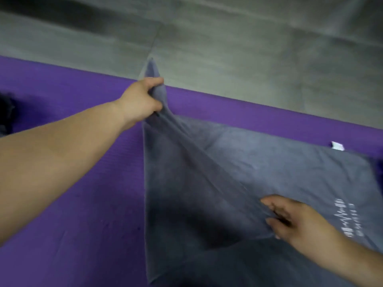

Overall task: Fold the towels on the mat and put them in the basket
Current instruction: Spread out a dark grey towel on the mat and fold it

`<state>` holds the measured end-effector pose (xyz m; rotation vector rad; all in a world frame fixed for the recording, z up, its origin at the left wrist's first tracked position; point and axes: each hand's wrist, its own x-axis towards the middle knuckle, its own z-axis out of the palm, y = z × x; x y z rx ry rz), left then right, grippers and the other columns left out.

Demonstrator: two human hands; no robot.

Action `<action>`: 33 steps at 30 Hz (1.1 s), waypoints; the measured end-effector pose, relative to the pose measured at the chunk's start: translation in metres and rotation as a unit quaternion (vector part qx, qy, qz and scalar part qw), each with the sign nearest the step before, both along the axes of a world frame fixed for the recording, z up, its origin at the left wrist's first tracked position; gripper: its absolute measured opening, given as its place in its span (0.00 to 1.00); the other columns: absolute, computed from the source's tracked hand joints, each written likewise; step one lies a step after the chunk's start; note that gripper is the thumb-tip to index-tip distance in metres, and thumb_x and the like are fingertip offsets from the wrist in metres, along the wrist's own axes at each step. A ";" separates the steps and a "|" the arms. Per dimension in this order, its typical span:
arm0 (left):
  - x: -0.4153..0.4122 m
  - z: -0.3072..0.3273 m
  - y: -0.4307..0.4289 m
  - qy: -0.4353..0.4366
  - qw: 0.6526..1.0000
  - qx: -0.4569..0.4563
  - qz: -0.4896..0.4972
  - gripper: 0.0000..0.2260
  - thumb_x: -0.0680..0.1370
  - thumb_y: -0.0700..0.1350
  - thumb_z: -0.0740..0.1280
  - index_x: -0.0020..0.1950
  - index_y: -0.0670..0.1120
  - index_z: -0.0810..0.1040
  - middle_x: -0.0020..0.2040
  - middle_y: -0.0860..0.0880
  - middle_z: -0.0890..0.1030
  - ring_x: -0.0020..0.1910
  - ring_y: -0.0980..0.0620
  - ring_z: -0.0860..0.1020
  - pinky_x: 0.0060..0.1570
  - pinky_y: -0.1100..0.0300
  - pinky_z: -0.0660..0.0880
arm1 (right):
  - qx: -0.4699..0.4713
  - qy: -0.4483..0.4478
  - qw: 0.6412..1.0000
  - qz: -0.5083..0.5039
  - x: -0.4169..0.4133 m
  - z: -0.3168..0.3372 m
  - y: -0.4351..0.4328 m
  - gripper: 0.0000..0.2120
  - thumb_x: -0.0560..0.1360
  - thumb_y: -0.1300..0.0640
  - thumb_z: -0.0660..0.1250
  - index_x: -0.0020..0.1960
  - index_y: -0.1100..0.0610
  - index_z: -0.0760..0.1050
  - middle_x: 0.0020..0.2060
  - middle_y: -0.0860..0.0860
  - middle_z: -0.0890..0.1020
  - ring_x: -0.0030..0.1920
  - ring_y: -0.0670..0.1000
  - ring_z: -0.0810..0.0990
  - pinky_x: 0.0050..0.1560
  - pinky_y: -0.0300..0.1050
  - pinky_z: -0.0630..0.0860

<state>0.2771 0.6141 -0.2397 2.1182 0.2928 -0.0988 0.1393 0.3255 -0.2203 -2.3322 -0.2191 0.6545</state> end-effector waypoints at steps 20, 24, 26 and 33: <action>-0.110 -0.059 -0.466 0.100 0.883 -0.027 -0.458 0.27 0.74 0.39 0.66 0.72 0.46 0.63 0.74 0.48 0.57 0.69 0.48 0.66 0.68 0.59 0.62 | -0.006 -0.016 0.776 -0.631 -0.155 -0.124 -0.328 0.15 0.73 0.74 0.61 0.37 0.56 0.72 0.31 0.47 0.76 0.24 0.32 0.74 0.32 0.28 0.71; -0.172 -0.093 -0.397 -0.067 0.824 0.130 -0.547 0.19 0.70 0.57 0.60 0.57 0.51 0.78 0.59 0.51 0.76 0.56 0.51 0.77 0.58 0.61 0.70 | -0.042 -0.043 0.766 -0.640 -0.152 -0.125 -0.327 0.09 0.74 0.71 0.60 0.45 0.60 0.75 0.37 0.51 0.78 0.35 0.41 0.76 0.33 0.21 0.68; -0.205 -0.106 -0.372 -0.099 0.771 0.190 -0.600 0.25 0.62 0.65 0.56 0.51 0.54 0.78 0.51 0.52 0.80 0.51 0.52 0.77 0.56 0.60 0.68 | -0.065 -0.077 0.759 -0.644 -0.152 -0.121 -0.327 0.09 0.74 0.71 0.60 0.50 0.63 0.76 0.41 0.52 0.77 0.41 0.51 0.75 0.33 0.20 0.67; -0.225 -0.137 -0.334 -0.203 0.685 0.236 -0.659 0.22 0.57 0.57 0.73 0.48 0.49 0.84 0.52 0.49 0.83 0.56 0.51 0.70 0.63 0.55 0.57 | -0.187 -0.020 0.798 -0.573 -0.155 -0.126 -0.326 0.12 0.76 0.66 0.58 0.58 0.64 0.73 0.53 0.60 0.79 0.54 0.59 0.76 0.48 0.44 0.67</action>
